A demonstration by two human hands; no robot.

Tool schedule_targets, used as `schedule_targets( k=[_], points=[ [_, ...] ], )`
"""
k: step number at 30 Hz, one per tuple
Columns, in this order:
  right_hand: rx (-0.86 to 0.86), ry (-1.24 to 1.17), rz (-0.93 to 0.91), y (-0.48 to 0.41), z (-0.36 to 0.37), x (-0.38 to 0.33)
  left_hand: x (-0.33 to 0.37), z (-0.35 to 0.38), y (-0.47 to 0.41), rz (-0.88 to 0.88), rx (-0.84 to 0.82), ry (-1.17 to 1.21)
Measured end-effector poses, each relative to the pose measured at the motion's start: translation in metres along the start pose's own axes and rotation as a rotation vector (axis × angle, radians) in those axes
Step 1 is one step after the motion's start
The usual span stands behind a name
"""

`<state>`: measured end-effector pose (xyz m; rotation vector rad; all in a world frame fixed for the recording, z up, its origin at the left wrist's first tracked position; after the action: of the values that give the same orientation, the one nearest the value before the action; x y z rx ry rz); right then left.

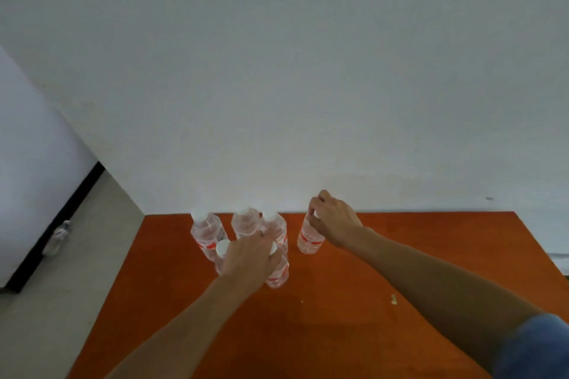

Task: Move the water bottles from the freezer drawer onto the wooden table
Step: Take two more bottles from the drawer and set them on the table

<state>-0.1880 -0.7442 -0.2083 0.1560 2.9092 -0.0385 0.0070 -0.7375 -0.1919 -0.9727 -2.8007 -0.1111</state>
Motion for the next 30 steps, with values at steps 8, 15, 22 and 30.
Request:
schedule_targets(
  k=[8,15,22,30],
  points=[
    [-0.069,-0.064,-0.047,-0.023,0.023,-0.019,-0.030,0.017,-0.015,0.000,-0.034,0.037],
    [-0.129,-0.121,0.074,-0.007,0.013,-0.009,-0.025,-0.003,-0.013,0.028,0.007,-0.037],
    [0.002,-0.084,0.216,0.080,-0.035,0.047,0.051,-0.020,-0.007,0.203,0.077,-0.062],
    [0.125,0.015,0.506,0.315,-0.083,0.140,0.251,0.020,0.044,0.602,0.016,-0.111]
  ],
)
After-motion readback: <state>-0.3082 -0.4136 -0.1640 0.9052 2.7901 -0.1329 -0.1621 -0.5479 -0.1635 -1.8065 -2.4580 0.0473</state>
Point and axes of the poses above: each hand's wrist, its own y-axis away from the middle knuckle, its own z-axis out of the palm, x = y × z, the point moved 2 cm from there along -y, towards the middle knuckle, and after that the axes turned 4 degrees about z, right-handed, at the moved point
